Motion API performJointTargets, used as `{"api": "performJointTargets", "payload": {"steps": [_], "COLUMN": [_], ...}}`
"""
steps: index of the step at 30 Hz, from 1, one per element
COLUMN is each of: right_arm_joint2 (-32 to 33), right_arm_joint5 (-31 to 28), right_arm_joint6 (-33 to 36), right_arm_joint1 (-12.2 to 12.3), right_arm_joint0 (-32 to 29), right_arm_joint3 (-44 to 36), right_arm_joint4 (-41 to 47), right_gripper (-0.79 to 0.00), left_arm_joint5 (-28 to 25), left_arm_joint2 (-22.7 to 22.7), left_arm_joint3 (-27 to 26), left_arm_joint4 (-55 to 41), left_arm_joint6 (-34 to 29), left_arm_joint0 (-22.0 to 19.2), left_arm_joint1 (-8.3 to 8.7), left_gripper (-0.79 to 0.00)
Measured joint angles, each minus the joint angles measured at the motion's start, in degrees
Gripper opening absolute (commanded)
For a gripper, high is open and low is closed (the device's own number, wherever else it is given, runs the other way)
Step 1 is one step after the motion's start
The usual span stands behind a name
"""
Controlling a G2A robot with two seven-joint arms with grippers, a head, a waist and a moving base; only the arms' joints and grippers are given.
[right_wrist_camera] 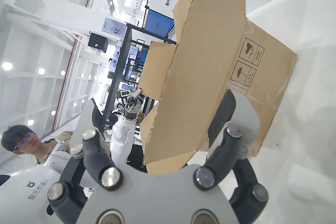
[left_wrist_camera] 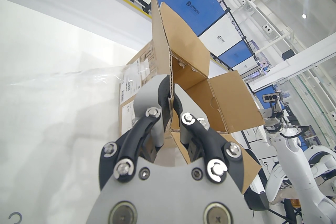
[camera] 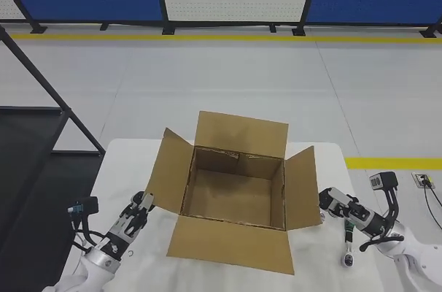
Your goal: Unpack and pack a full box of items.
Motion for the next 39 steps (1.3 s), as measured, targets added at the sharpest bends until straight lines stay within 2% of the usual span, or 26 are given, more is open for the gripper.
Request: {"api": "performJointTargets", "payload": {"steps": [16,39], "right_arm_joint2": [-0.37,-0.45], "right_arm_joint5": [0.18,0.07], "right_arm_joint6": [-0.36,-0.59], "right_arm_joint1": [0.29,0.71], "right_arm_joint0": [0.44,0.11], "right_arm_joint3": [-0.09,-0.77], "right_arm_joint4": [0.32,0.62], "right_gripper": [0.000,0.000], "left_arm_joint5": [1.08,0.72], "left_arm_joint2": [-2.28,-3.31], "left_arm_joint3": [0.83,0.16], "left_arm_joint4": [-2.34,-3.26], "left_arm_joint6": [2.24,2.99], "left_arm_joint0": [1.03,4.06], "left_arm_joint1": [0.05,0.06], "left_gripper": [-0.785,-0.785]}}
